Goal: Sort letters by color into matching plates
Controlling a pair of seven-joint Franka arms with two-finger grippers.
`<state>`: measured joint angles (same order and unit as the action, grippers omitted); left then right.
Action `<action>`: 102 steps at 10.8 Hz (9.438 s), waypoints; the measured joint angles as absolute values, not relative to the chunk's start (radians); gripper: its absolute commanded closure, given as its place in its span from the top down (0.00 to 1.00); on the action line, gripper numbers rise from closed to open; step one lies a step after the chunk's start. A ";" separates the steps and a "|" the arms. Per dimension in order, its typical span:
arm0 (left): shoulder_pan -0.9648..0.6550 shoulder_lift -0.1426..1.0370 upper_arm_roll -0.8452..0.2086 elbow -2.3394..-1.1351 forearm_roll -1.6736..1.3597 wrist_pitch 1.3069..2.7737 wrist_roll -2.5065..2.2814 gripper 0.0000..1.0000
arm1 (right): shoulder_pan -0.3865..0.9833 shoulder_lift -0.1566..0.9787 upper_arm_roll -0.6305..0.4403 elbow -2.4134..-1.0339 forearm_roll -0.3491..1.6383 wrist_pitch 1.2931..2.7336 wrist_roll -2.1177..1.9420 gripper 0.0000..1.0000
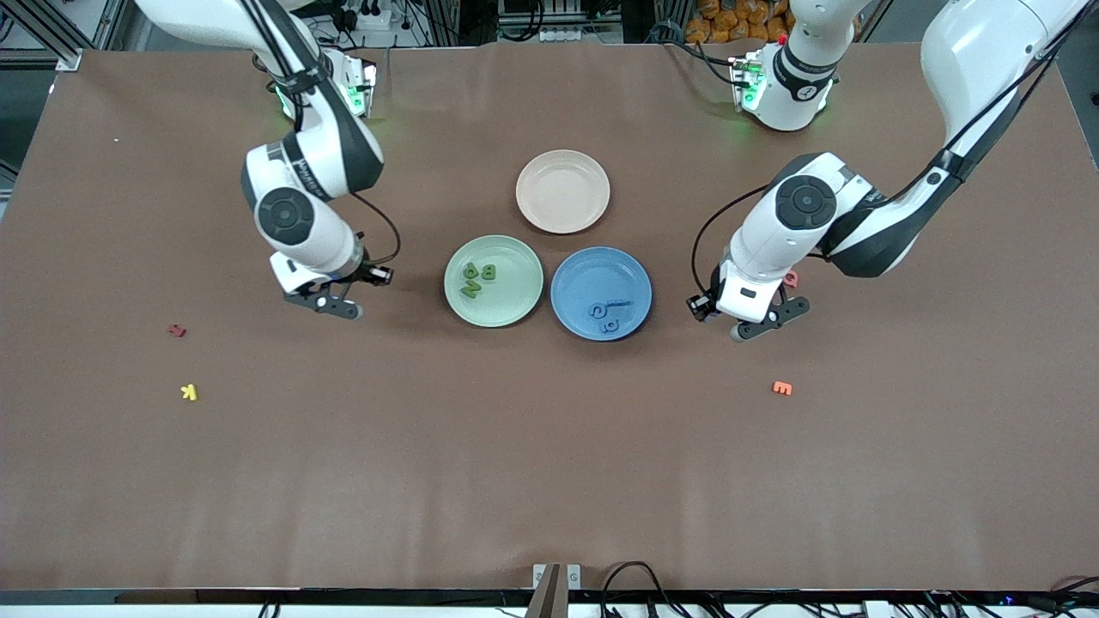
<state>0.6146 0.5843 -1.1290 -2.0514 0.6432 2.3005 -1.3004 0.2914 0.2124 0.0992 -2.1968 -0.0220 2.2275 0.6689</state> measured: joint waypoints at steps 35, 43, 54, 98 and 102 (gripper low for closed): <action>0.006 0.653 -0.761 -1.681 0.665 2.283 -1.722 1.00 | 0.148 0.427 0.071 -1.839 -0.081 2.121 0.421 1.00; 0.004 0.642 -0.757 -1.616 0.784 2.275 -1.620 1.00 | -0.045 0.404 0.035 -1.787 -0.084 2.061 0.188 1.00; 0.007 0.569 -0.741 -1.483 0.647 2.249 -1.321 1.00 | -0.101 0.064 0.027 -1.771 -0.083 1.750 0.165 1.00; -0.020 -0.083 -0.069 -1.779 0.011 1.802 -0.152 1.00 | 0.061 0.071 -0.115 -1.463 -0.072 1.543 0.130 1.00; -0.023 -0.083 -0.070 -1.778 0.010 1.801 -0.156 1.00 | 0.061 0.071 -0.115 -1.463 -0.072 1.543 0.130 1.00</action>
